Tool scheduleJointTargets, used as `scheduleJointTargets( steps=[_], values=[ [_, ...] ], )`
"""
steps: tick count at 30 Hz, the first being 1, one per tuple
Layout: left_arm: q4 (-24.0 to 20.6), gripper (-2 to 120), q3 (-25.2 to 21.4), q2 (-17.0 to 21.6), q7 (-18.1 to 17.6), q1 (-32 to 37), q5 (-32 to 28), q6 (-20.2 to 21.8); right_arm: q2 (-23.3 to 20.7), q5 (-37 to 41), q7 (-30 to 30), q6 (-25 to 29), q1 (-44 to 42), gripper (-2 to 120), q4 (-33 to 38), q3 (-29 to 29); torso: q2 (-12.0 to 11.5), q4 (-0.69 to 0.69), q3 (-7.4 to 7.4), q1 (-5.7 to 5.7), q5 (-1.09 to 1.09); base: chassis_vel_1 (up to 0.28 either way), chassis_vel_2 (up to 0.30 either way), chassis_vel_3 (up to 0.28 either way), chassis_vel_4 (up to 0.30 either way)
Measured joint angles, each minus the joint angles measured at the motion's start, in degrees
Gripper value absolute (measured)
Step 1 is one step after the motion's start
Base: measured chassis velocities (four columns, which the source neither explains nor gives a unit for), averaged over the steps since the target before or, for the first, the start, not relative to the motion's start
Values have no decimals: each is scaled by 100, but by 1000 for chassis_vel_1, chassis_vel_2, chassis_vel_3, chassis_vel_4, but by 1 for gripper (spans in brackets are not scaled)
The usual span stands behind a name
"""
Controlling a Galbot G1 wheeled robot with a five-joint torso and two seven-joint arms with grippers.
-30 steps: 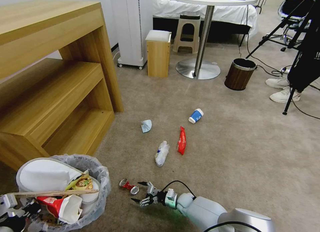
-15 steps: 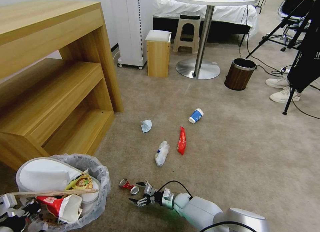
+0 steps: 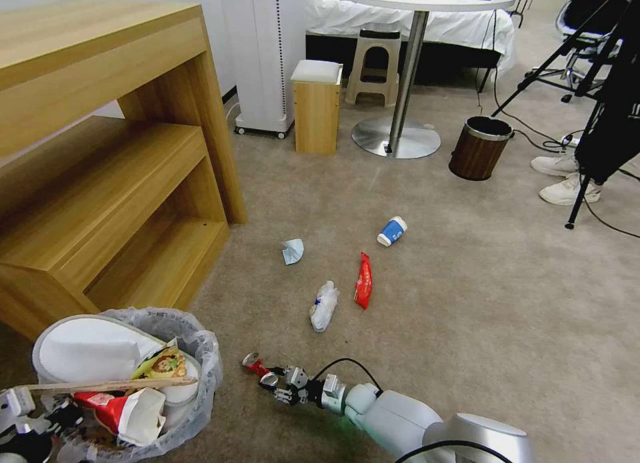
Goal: Pick up the trash bin and place the garbage on the floor into it.
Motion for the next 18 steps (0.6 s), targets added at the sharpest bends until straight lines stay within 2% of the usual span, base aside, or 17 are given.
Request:
scheduleJointTargets(
  steps=[4, 18],
  values=[
    [0, 0, 28, 4, 8, -18, 8, -7, -13, -35, 25, 6, -12, 24, 18, 14, 0, 0, 0, 0, 1, 0, 0, 0, 0],
    [0, 0, 128, 0, 1, -87, 44, -22, -177, -97, 53, 142, -33, 24, 166, 72, 0, 0, 0, 0, 0, 0, 0, 0, 0]
  ],
)
